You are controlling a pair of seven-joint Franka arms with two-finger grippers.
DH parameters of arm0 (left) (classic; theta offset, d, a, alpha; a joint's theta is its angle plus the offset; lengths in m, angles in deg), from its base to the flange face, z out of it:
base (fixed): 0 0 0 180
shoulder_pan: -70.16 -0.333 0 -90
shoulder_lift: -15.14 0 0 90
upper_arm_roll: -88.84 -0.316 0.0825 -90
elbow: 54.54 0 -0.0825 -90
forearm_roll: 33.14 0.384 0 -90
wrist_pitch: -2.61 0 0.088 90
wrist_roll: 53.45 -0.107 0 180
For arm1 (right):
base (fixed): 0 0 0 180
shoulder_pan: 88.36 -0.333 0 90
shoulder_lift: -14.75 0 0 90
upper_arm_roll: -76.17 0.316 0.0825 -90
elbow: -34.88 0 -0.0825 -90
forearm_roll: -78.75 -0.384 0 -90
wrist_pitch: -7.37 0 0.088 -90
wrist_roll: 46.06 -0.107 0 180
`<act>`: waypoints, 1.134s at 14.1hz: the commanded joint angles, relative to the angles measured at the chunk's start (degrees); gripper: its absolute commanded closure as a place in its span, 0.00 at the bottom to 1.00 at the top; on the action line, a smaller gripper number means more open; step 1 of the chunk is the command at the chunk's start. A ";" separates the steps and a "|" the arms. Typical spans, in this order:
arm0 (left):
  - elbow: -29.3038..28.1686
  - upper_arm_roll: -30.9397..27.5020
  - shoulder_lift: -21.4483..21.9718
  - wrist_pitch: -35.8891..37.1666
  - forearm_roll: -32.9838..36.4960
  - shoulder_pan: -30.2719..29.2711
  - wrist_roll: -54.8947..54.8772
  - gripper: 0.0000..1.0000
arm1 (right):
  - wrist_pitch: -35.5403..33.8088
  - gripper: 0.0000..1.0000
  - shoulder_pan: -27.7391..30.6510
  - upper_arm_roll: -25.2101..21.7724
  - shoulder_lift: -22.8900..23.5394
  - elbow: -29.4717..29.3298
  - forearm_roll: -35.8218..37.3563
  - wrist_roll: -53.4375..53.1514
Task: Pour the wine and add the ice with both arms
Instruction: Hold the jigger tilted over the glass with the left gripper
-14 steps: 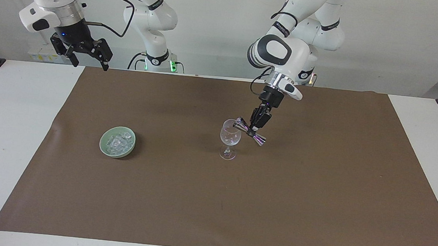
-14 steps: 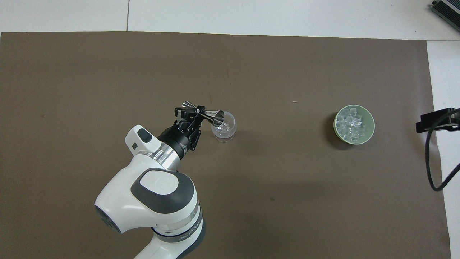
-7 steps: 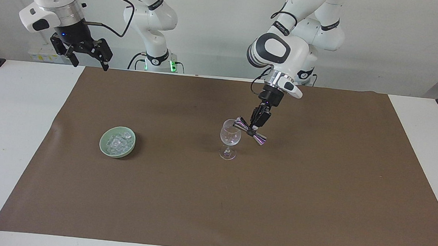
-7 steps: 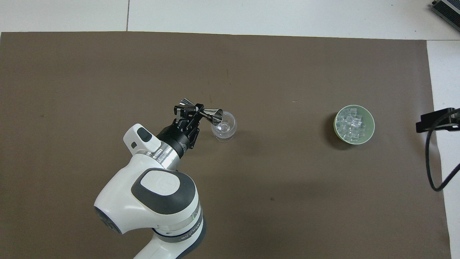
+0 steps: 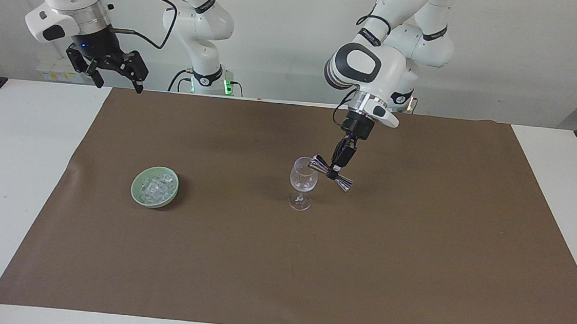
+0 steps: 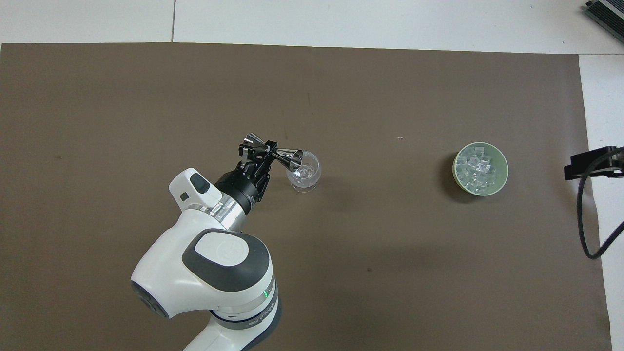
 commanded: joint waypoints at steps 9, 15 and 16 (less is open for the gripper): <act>2.25 -0.61 -1.33 -3.88 2.16 1.99 -3.54 1.00 | 0.43 0.00 0.12 0.13 -1.28 1.34 -0.57 -0.21; 3.04 -0.61 -1.68 -5.55 3.74 2.43 -4.95 1.00 | 0.44 0.00 0.12 0.13 -1.19 1.34 -0.57 -0.21; 3.04 -0.61 -1.68 -5.72 4.09 2.43 -5.56 1.00 | 0.44 0.00 0.12 0.13 -1.28 1.34 -0.57 -0.21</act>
